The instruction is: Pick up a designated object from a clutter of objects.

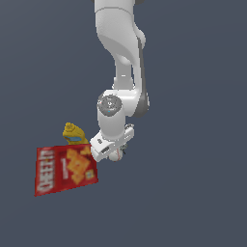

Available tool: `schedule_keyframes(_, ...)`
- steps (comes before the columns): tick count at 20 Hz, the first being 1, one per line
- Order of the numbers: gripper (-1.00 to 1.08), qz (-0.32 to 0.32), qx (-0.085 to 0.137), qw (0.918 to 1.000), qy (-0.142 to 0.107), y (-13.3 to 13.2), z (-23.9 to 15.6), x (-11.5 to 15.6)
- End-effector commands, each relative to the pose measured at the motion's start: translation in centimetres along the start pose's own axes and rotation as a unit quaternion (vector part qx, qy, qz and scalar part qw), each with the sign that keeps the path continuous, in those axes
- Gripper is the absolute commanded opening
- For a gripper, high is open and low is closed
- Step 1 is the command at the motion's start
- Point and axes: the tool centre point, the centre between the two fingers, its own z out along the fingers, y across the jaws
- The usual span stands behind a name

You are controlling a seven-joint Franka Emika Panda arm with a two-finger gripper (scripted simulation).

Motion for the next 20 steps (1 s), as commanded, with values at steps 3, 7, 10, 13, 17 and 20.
schedule_keyframes(3,1.00,0.000,0.002,1.0000,-0.002,-0.1,2.2,-0.2)
schedule_keyframes(7,1.00,-0.001,0.002,1.0000,-0.002,0.0,2.8,-0.1)
schedule_keyframes(10,-1.00,-0.001,0.002,1.0000,-0.002,0.0,2.8,-0.1)
schedule_keyframes(13,-1.00,-0.001,0.002,1.0000,-0.002,0.0,2.8,-0.1)
schedule_keyframes(17,-1.00,-0.001,0.002,1.0000,-0.002,0.0,2.8,-0.1)
schedule_keyframes(20,-1.00,0.000,0.001,1.0000,-0.001,0.0,2.7,-0.1)
